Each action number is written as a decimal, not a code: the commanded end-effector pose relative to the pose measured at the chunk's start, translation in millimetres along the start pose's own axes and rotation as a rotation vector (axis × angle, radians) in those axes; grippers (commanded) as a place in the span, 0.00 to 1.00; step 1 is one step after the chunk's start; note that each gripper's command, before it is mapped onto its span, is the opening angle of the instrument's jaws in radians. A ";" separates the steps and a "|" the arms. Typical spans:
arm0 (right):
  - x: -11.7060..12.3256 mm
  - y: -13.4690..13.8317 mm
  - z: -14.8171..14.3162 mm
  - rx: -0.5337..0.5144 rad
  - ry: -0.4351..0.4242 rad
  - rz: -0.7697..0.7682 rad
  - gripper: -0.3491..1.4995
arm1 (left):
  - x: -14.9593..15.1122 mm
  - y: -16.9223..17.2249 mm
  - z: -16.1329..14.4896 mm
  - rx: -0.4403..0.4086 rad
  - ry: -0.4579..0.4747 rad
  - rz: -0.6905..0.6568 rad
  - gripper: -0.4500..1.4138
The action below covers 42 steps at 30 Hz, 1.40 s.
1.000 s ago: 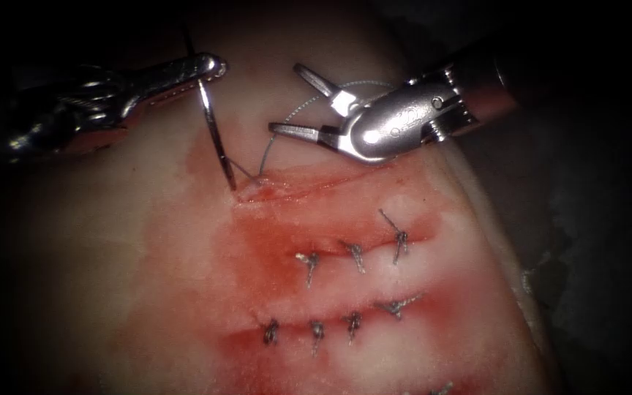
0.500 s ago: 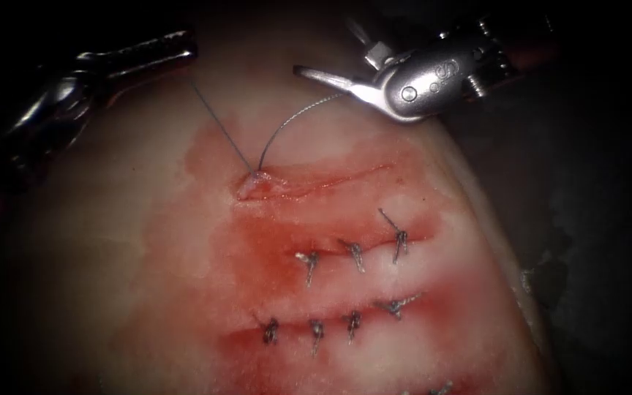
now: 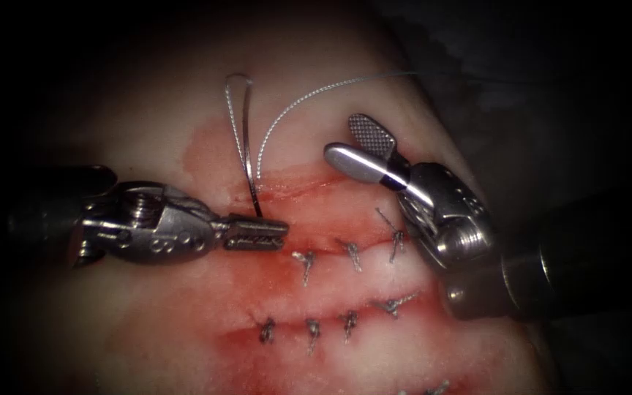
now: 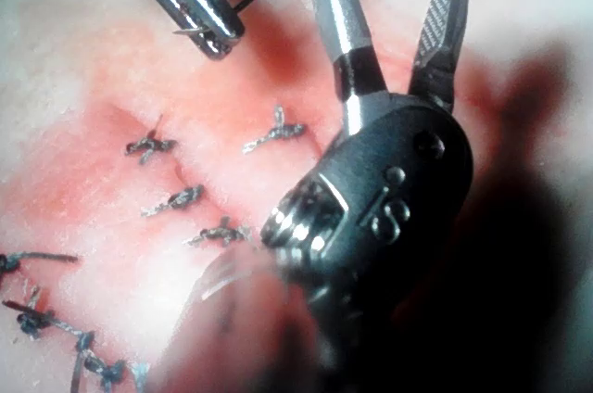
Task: Wound Closure
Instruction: Transfer the needle back to the right gripper
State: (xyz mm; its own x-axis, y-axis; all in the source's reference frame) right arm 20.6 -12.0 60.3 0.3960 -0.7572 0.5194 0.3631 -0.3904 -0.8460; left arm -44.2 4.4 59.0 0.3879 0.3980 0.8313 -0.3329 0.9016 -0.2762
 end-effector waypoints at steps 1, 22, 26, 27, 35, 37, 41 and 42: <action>1.9 -0.7 -0.1 -0.033 0.020 0.008 0.59 | 0.1 0.6 0.6 0.006 -0.018 0.023 0.01; 4.0 -1.9 2.6 -0.394 0.159 0.090 0.44 | -2.1 -2.2 3.0 0.139 -0.174 0.132 0.11; 3.3 -1.3 2.9 -0.398 0.158 0.103 0.44 | -1.8 -2.8 3.3 0.146 -0.175 0.113 0.12; 3.2 -1.2 3.0 -0.397 0.158 0.104 0.44 | -1.8 -2.9 3.4 0.148 -0.177 0.115 0.12; 3.4 -0.7 4.5 -0.385 0.148 0.105 0.42 | -1.9 -2.9 3.5 0.153 -0.181 0.110 0.12; 3.5 -0.7 4.7 -0.384 0.147 0.104 0.38 | -2.0 -2.9 3.5 0.153 -0.181 0.110 0.12; 3.6 -0.8 5.0 -0.393 0.152 0.103 0.13 | -2.1 -2.9 3.6 0.155 -0.181 0.104 0.13; 3.6 -0.9 5.1 -0.401 0.157 0.103 0.03 | -2.2 -2.9 3.7 0.155 -0.181 0.105 0.14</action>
State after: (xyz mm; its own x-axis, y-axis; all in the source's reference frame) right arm 25.3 -11.4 63.1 0.2687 -0.8614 0.4311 -0.0358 -0.4562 -0.8892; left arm -46.6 -0.2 59.3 0.1919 0.4312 0.8816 -0.4974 0.8171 -0.2914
